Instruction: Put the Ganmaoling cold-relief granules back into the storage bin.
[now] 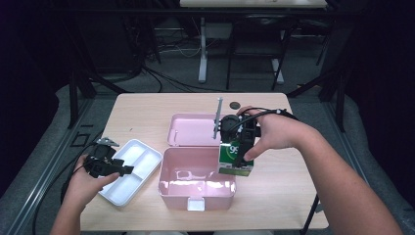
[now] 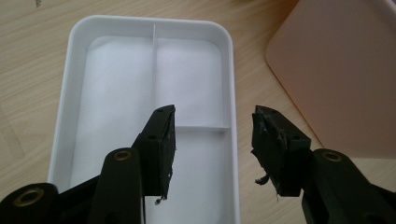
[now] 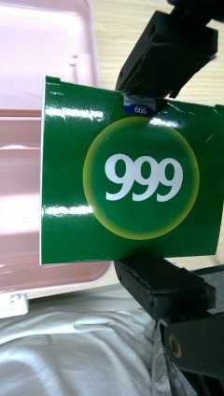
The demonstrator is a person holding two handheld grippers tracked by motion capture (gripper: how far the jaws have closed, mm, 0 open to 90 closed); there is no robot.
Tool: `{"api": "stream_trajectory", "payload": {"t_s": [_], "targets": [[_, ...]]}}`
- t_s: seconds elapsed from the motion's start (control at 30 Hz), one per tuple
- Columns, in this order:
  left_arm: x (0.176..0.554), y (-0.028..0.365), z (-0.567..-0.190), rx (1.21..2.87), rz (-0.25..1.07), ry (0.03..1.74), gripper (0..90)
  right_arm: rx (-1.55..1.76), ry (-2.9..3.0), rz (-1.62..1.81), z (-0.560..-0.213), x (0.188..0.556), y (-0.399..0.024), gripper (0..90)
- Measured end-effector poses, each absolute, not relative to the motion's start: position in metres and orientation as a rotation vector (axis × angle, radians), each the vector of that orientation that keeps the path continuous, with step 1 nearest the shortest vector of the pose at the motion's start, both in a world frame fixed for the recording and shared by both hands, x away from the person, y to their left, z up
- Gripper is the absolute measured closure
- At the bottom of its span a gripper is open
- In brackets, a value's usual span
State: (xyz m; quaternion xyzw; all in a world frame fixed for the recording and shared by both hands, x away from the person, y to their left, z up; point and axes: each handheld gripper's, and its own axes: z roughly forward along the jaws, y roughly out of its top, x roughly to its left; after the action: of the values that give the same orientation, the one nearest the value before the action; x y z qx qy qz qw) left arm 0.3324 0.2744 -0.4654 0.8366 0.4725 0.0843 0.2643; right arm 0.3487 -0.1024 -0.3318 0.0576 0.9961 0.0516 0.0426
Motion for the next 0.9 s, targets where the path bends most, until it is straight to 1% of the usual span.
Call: {"api": "stream_trajectory", "payload": {"t_s": [0.37,0.73,0.9], "targets": [[0.333,0.274,-0.466,2.264,0.231,1.271,49.8,0.092,3.068,0.145,-0.344,0.349,-0.067,15.9],[0.332,0.275,-0.465,2.262,0.227,1.274,49.8,0.037,3.071,0.103,-0.353,0.346,-0.052,15.8],[0.332,0.275,-0.465,2.261,0.229,1.273,49.8,0.070,3.084,0.120,-0.361,0.348,-0.054,15.8]]}}
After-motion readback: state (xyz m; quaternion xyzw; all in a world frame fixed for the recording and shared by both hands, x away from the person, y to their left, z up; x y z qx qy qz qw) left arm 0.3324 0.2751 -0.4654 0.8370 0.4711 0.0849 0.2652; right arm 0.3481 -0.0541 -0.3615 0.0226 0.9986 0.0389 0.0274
